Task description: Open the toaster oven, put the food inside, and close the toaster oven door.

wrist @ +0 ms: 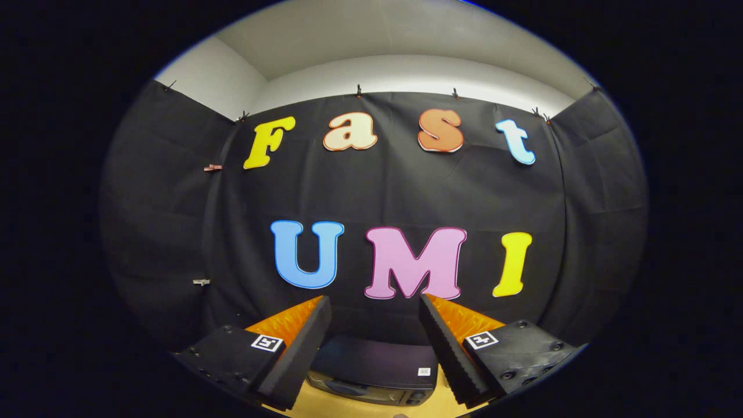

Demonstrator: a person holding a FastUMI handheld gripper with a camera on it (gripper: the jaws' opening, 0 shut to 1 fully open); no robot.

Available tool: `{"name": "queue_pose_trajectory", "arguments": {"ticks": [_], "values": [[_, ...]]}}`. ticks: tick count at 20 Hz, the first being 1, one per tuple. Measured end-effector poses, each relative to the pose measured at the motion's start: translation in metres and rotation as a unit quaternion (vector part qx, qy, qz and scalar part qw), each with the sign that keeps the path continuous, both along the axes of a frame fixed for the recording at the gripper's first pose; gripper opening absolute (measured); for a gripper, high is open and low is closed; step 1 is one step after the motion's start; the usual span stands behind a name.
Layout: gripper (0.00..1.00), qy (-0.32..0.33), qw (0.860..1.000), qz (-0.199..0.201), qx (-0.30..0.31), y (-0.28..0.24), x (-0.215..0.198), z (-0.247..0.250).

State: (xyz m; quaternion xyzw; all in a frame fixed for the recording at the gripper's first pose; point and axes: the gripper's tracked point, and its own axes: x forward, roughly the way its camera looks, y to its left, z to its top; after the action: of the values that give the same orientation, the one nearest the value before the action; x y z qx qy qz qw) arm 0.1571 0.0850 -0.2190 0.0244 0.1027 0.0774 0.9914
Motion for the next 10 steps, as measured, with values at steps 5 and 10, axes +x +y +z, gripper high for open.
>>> {"name": "queue_pose_trajectory", "arguments": {"ticks": [5, 10], "values": [[0.98, 0.041, 0.998, -0.026, 0.027, 0.004, 0.022, -0.084], [0.98, 0.102, 0.994, -0.034, 0.030, 0.019, 0.021, -0.172]]}}
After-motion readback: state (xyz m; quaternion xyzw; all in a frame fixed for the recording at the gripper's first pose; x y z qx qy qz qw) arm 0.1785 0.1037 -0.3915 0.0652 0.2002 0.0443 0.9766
